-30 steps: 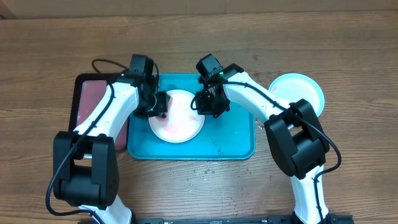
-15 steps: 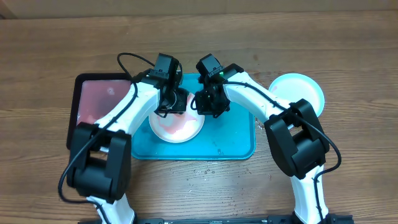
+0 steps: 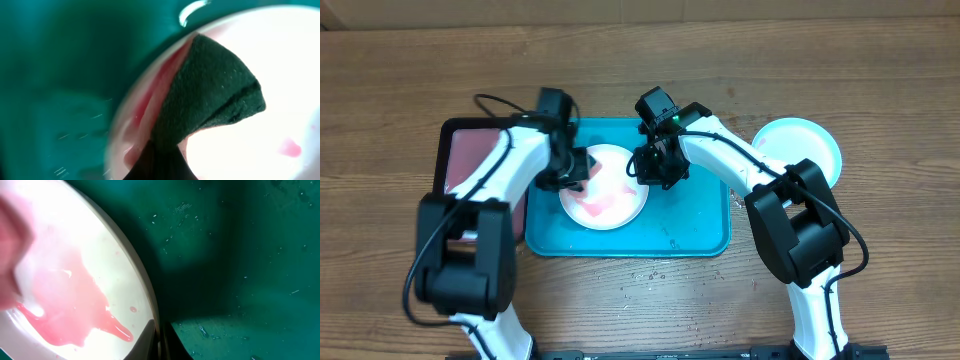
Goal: Clean dirty plates on tray and stack at the side
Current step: 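Scrub the white plate with the sponge while the right gripper holds it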
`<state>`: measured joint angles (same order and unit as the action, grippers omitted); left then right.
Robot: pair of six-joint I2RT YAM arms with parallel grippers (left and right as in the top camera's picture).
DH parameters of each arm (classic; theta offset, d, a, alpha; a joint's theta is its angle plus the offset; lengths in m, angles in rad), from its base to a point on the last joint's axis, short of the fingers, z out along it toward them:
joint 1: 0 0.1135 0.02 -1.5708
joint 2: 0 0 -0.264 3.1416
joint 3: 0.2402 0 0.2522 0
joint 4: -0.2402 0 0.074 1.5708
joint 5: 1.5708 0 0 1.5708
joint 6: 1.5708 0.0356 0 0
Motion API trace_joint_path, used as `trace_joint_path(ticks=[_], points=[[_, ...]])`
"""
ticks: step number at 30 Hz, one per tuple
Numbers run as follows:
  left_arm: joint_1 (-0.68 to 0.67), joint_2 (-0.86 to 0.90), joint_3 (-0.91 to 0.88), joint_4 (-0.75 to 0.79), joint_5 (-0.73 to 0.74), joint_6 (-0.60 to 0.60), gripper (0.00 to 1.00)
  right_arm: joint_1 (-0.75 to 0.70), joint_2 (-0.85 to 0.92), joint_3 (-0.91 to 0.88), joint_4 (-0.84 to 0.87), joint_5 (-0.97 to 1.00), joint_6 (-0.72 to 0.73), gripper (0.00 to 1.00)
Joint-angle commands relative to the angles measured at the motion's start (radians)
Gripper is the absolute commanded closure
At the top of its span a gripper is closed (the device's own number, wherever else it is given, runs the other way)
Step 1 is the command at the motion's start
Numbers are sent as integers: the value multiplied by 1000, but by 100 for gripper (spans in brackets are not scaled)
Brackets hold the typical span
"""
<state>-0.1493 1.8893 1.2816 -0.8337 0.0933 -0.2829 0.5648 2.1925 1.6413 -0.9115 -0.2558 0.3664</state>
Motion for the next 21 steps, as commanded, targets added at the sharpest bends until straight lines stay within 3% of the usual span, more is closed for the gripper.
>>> trace_joint_path(ticks=[1,9,21], points=[[14,-155,0,0,3,46,96,3,9,-4,2,7,7,96],[86,-277,0,-30,-77,105,96,3,9,-4,2,7,7,96],[267,-154,-2,24,-111,306,96,3,9,-4,1,7,7,96]])
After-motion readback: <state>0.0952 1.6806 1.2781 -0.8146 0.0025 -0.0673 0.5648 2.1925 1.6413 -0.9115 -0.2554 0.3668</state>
